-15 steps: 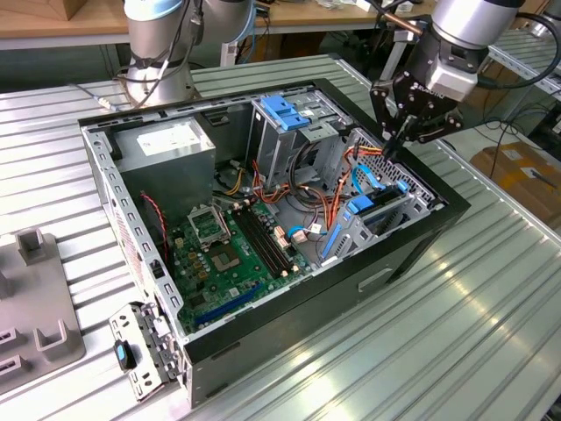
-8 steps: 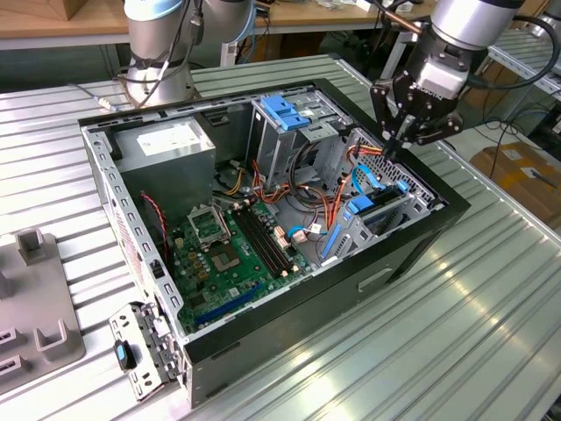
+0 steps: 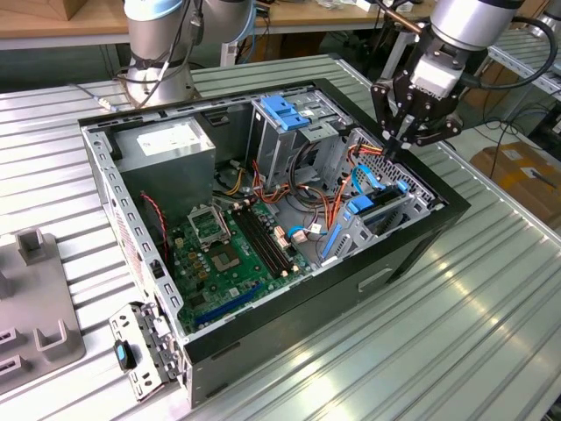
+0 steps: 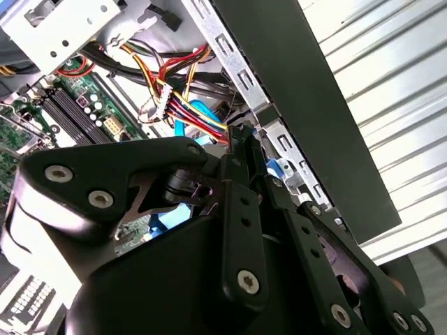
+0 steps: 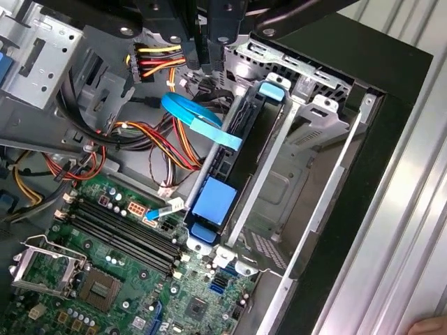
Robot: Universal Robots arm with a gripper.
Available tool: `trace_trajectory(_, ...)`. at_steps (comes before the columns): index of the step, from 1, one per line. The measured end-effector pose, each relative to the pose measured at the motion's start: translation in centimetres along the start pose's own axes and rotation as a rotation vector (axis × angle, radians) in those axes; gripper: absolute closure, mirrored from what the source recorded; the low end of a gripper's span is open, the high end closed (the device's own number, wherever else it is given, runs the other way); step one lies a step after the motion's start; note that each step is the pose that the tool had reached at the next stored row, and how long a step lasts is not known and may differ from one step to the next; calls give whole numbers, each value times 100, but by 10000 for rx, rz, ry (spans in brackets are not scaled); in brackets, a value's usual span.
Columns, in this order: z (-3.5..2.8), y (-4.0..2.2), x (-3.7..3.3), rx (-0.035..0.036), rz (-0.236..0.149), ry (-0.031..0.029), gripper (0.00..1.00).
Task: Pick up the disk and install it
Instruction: 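Insert the second disk wire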
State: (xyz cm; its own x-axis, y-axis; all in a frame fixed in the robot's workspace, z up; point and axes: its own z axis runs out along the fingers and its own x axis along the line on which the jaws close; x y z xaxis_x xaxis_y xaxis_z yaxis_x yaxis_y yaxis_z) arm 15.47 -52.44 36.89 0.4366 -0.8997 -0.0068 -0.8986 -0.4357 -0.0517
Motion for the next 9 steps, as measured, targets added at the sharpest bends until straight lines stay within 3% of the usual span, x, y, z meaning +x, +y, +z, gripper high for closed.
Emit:
trace_trajectory(6, 11, 1, 0, 6, 993, 51, 83)
trace_trajectory(9, 22, 1, 0, 12, 1904, 98, 83)
